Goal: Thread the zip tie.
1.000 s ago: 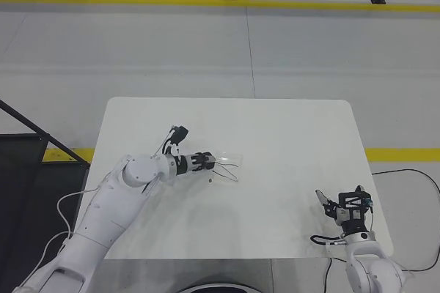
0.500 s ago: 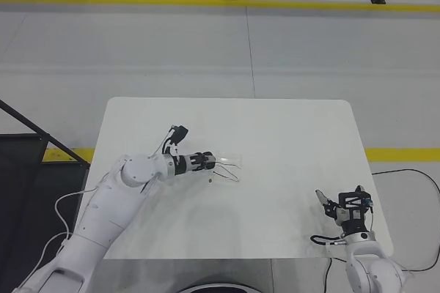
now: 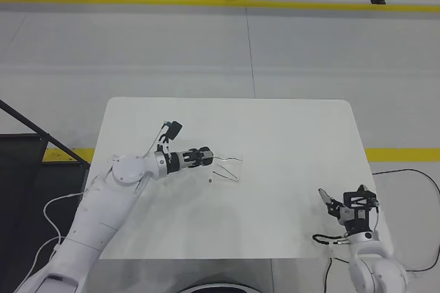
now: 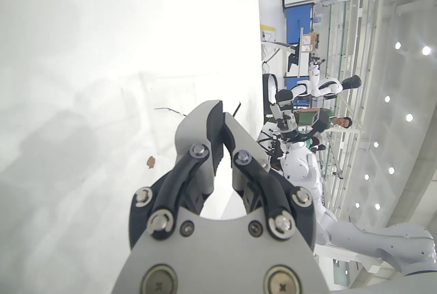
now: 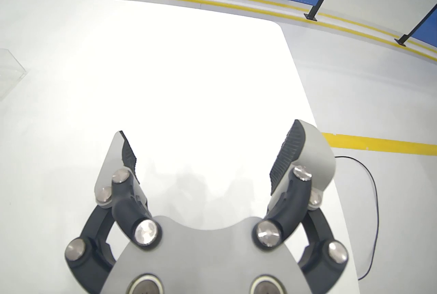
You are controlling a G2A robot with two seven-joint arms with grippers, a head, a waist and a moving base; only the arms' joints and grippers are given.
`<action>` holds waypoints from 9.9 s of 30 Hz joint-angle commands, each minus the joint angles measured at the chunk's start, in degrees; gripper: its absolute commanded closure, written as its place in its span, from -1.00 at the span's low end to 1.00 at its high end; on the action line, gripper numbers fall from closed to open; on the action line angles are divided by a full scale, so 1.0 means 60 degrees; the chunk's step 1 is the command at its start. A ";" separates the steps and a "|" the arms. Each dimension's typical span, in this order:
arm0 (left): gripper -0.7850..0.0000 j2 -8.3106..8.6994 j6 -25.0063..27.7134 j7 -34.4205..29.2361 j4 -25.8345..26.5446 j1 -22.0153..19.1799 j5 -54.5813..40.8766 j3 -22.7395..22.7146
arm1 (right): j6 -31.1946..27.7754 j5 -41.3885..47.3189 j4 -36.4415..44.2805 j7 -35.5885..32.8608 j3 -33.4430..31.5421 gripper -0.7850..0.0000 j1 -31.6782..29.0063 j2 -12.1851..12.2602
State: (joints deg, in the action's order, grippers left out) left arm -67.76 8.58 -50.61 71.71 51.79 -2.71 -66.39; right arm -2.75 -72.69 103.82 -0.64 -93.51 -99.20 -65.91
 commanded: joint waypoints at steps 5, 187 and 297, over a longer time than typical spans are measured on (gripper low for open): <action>1.00 0.0090 -0.0070 -0.0108 0.0516 0.0193 -0.0005 -0.0244 | -0.0451 0.0071 0.0994 -0.0345 -0.0250 -1.00 -0.0363 0.0022; -1.00 0.0377 0.4453 0.1562 0.1731 0.1398 -0.1217 0.0642 | -0.7377 1.7269 -0.5171 -0.9437 0.5600 1.00 0.7574 0.1105; 1.00 -0.1498 0.7322 0.6897 -0.0730 0.0798 0.1649 0.2078 | -0.6126 1.6571 -0.5398 -0.9131 0.5500 1.00 0.7698 0.0547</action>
State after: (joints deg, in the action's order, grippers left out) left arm -76.73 52.57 -9.17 67.37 56.58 7.26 -53.88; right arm -39.50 26.70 71.43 -55.35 -60.50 -53.00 -62.62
